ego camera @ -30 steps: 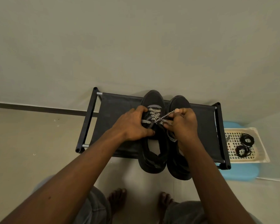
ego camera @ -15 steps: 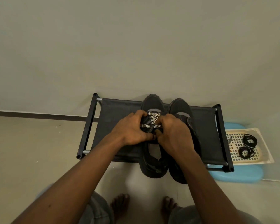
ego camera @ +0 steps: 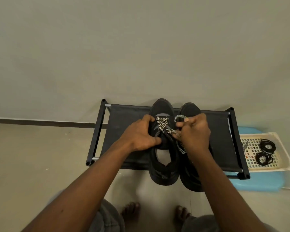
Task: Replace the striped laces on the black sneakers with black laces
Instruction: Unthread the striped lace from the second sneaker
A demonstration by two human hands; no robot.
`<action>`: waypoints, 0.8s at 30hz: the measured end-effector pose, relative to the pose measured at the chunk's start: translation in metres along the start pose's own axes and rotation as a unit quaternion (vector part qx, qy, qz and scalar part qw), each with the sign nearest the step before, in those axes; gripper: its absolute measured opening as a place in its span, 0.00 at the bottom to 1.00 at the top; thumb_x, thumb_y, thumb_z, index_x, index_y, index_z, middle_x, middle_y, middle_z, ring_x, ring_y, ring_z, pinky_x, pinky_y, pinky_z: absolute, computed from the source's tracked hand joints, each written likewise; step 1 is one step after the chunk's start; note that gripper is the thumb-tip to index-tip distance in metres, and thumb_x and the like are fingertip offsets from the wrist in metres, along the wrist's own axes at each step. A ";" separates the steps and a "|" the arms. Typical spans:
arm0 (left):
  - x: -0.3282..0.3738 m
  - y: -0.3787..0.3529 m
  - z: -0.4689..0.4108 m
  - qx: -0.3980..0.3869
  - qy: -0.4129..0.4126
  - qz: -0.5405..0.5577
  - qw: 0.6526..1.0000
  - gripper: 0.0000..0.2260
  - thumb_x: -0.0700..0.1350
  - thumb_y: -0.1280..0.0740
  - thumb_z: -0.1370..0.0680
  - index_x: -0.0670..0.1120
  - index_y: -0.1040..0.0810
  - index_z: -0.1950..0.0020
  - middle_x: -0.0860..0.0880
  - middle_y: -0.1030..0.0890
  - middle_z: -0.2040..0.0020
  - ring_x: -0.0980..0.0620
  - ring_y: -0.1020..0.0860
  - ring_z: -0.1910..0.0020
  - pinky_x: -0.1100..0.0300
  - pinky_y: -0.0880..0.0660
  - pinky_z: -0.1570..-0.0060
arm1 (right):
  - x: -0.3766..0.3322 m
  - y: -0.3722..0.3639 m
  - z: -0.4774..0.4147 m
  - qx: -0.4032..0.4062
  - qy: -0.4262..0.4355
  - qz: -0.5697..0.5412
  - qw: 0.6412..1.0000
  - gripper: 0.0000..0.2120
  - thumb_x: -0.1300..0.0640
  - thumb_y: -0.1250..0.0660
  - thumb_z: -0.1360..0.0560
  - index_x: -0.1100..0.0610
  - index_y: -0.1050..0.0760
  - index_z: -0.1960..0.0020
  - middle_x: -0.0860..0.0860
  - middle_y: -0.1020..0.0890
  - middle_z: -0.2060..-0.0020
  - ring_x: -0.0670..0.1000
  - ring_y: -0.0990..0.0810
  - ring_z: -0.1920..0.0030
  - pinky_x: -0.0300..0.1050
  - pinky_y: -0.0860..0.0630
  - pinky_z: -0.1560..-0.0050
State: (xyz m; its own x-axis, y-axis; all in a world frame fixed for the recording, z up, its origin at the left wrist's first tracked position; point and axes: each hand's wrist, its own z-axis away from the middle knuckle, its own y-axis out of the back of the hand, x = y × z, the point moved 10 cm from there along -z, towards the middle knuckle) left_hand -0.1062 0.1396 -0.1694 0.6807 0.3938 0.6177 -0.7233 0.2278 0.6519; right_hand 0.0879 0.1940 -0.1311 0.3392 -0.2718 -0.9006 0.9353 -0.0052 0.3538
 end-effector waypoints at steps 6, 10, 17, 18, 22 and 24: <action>0.004 0.002 0.003 0.026 -0.001 -0.013 1.000 0.39 0.60 0.24 0.32 0.54 0.34 0.24 0.50 0.24 0.33 0.48 0.23 0.38 0.49 0.25 0.35 | -0.017 0.029 -0.013 0.048 0.031 0.037 0.998 0.04 0.57 0.36 0.20 0.48 0.27 0.49 0.48 0.15 0.55 0.52 0.14 0.56 0.54 0.19 0.51; 0.036 0.007 0.010 0.129 -0.070 -0.081 0.986 0.30 0.54 0.24 0.29 0.54 0.31 0.30 0.51 0.29 0.32 0.46 0.24 0.38 0.47 0.23 0.39 | -0.045 0.011 0.004 0.013 0.162 0.250 0.955 0.11 0.55 0.32 0.25 0.49 0.25 0.43 0.49 0.22 0.46 0.52 0.24 0.44 0.51 0.29 0.45; 0.060 0.004 0.010 0.176 -0.133 -0.166 0.961 0.15 0.48 0.27 0.23 0.47 0.23 0.39 0.48 0.25 0.39 0.45 0.20 0.52 0.51 0.22 0.54 | -0.024 -0.033 0.013 -0.222 0.170 0.285 0.917 0.16 0.53 0.27 0.33 0.48 0.30 0.50 0.48 0.22 0.57 0.50 0.22 0.57 0.49 0.23 0.57; 0.063 0.002 0.010 0.175 -0.137 -0.174 0.959 0.15 0.47 0.27 0.23 0.46 0.23 0.39 0.48 0.25 0.39 0.44 0.19 0.52 0.50 0.21 0.54 | -0.021 -0.034 0.014 -0.221 0.193 0.316 0.902 0.17 0.54 0.26 0.31 0.49 0.30 0.48 0.48 0.23 0.56 0.51 0.22 0.56 0.47 0.25 0.57; 0.071 -0.005 0.010 0.171 -0.165 -0.203 0.950 0.12 0.44 0.32 0.20 0.46 0.22 0.37 0.45 0.24 0.40 0.41 0.19 0.55 0.47 0.20 0.55 | -0.025 -0.034 0.017 -0.170 0.262 0.371 0.875 0.18 0.56 0.27 0.27 0.53 0.32 0.43 0.49 0.22 0.55 0.52 0.25 0.58 0.42 0.33 0.60; 0.072 -0.008 0.009 0.169 -0.170 -0.202 0.950 0.11 0.44 0.34 0.19 0.46 0.23 0.38 0.45 0.24 0.40 0.41 0.19 0.56 0.49 0.22 0.57 | -0.029 -0.032 0.016 -0.160 0.262 0.357 0.882 0.15 0.58 0.29 0.26 0.53 0.33 0.46 0.49 0.23 0.59 0.53 0.25 0.61 0.41 0.36 0.65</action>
State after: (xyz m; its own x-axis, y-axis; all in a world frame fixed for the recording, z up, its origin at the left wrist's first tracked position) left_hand -0.0506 0.1577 -0.1258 0.9343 0.0107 0.3564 -0.3561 -0.0216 0.9342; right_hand 0.0464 0.1870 -0.1130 0.7746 0.3870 -0.5003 0.4169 0.2825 0.8639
